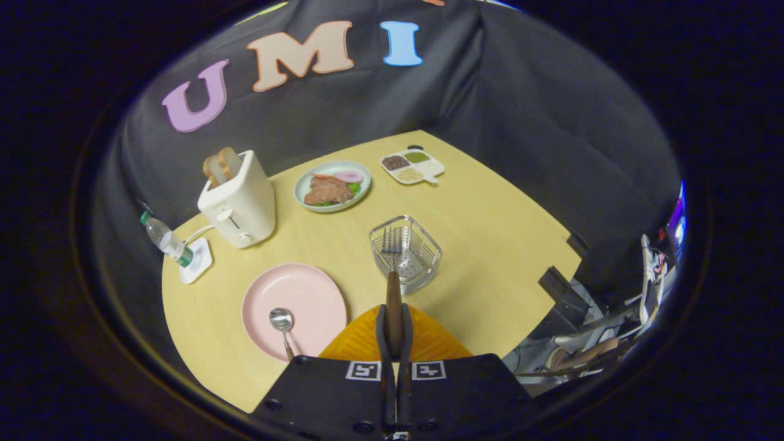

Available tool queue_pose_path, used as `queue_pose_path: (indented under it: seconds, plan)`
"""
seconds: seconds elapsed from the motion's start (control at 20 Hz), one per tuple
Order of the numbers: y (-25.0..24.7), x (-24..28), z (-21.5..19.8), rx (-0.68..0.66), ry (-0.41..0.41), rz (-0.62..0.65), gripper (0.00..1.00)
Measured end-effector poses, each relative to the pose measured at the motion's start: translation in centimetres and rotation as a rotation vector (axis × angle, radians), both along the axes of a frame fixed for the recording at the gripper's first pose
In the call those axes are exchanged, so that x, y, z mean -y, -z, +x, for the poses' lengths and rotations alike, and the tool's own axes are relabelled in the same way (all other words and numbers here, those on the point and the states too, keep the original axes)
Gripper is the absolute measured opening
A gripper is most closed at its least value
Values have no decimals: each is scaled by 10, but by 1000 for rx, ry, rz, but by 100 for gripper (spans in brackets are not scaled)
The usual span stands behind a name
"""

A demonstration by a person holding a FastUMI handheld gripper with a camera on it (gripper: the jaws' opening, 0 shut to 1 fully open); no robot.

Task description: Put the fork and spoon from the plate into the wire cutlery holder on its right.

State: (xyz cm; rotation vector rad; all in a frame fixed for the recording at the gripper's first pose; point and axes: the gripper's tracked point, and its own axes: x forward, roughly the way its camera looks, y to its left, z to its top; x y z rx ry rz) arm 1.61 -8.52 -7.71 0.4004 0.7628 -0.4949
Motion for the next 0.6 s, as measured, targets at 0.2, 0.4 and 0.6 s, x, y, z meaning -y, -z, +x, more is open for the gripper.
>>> queue_pose_path:
  seconds: [0.2,0.4,0.6]
  plan:
    - [15,3,10,-108,-17,38,4]
    - [23,7,25,-168,-45,79,4]
    - [26,18,33,-199,-47,119,6]
